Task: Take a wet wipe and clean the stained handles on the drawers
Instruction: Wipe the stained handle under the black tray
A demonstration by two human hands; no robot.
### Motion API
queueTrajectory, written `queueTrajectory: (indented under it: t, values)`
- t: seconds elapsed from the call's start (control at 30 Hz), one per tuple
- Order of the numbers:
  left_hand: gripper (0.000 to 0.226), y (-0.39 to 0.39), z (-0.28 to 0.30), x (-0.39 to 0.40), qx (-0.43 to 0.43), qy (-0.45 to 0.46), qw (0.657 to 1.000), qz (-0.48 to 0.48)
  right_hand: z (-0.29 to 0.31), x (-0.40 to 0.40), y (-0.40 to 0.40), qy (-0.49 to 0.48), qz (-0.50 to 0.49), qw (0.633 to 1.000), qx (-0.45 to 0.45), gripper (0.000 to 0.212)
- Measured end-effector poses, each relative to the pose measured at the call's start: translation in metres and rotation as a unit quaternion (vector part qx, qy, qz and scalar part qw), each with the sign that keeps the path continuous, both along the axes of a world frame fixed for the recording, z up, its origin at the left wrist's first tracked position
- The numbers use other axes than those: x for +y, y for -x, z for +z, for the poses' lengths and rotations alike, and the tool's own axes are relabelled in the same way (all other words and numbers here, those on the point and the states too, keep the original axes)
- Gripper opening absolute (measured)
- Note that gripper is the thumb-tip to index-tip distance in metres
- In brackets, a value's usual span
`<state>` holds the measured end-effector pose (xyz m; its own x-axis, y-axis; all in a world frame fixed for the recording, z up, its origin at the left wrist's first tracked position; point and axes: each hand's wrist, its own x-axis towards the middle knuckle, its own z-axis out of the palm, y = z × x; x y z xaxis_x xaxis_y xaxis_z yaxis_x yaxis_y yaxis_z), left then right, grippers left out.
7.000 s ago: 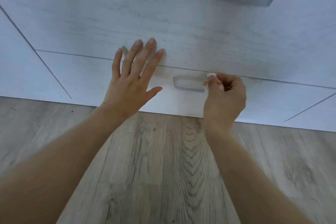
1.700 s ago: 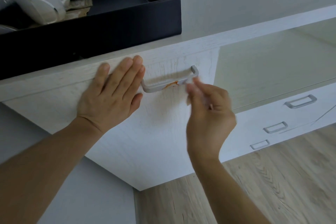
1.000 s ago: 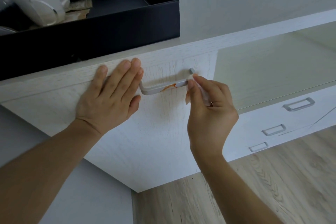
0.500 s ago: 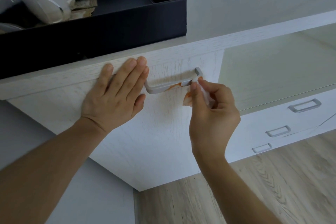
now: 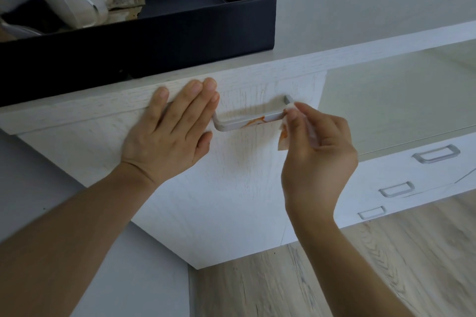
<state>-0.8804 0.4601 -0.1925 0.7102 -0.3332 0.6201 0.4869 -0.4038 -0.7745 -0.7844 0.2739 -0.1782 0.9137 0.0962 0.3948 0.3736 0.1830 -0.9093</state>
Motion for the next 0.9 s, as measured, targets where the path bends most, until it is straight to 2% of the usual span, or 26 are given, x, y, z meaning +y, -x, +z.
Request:
queueTrajectory:
  t: [0.17, 0.33, 0.43, 0.6, 0.77, 0.9]
  values:
    - [0.067, -0.001, -0.001, 0.000, 0.000, -0.003, 1.000, 0.002, 0.000, -0.006, -0.005, 0.099, -0.019, 0.989, -0.104, 0.013]
    - [0.067, 0.000, -0.002, 0.001, 0.001, -0.001, 1.000, 0.001, -0.002, -0.006, -0.005, 0.084, -0.010, 0.992, -0.098, 0.015]
    - [0.068, 0.000, -0.001, 0.001, 0.000, 0.002, 1.000, 0.001, -0.008, -0.006, -0.001, 0.043, -0.001, 0.997, -0.060, 0.015]
    - [0.067, 0.000, 0.000, -0.001, 0.007, 0.009, 1.000, 0.005, -0.014, 0.007, 0.018, 0.042, -0.009, 0.996, -0.074, 0.012]
    - [0.067, 0.001, 0.001, -0.004, 0.012, 0.015, 1.000, 0.010, -0.012, 0.009, 0.022, 0.016, 0.007, 0.999, -0.030, 0.020]
    - [0.067, 0.002, 0.003, -0.006, 0.009, 0.017, 1.000, 0.003, -0.010, 0.007, 0.022, -0.025, 0.003, 1.000, 0.007, 0.016]
